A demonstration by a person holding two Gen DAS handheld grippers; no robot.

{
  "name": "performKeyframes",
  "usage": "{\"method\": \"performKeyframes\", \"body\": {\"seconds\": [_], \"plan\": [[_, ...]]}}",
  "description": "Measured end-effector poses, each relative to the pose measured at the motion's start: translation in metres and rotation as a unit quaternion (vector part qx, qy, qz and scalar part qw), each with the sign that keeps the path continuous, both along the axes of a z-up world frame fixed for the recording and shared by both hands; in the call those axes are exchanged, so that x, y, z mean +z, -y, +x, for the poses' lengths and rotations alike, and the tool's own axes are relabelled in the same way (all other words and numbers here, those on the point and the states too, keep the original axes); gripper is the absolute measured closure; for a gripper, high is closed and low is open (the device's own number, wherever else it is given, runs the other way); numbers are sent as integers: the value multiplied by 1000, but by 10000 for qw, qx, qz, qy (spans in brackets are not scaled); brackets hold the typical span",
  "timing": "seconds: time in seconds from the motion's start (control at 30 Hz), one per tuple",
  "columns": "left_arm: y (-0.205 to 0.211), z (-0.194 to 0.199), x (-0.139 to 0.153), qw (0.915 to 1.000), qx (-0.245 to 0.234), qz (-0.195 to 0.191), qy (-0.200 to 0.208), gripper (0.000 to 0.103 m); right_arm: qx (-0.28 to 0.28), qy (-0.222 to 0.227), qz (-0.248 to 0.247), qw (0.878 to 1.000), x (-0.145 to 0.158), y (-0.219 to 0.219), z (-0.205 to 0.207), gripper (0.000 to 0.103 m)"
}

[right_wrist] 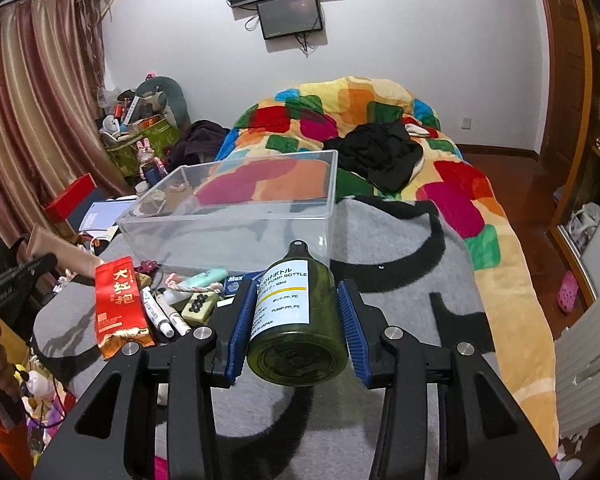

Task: Organize objects
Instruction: 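Carry the beige tube and green bottle into the clear box and open both tools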

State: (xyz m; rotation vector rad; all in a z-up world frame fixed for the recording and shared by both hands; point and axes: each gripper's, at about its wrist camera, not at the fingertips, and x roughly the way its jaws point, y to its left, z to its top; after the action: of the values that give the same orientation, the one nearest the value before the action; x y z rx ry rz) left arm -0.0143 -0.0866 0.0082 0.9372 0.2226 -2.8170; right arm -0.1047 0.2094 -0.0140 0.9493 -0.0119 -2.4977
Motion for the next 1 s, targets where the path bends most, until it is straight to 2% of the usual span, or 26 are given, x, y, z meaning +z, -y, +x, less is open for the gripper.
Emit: {"method": "performKeyframes", "body": {"seconds": [0.37,0.73,1.0], "plan": [[-2,-25,29,9991,-35,-204,-363,97,127,-156,9,9998,9,9,-4,64],[-3,-49,60,9974,-144,-69,-708,97,287,-311,-140,9990,28,26,-26,64],[-11,-79,70,9965,-162,-166,-797,97,384,-315,-221,9985,36,40,-51,64]]}}
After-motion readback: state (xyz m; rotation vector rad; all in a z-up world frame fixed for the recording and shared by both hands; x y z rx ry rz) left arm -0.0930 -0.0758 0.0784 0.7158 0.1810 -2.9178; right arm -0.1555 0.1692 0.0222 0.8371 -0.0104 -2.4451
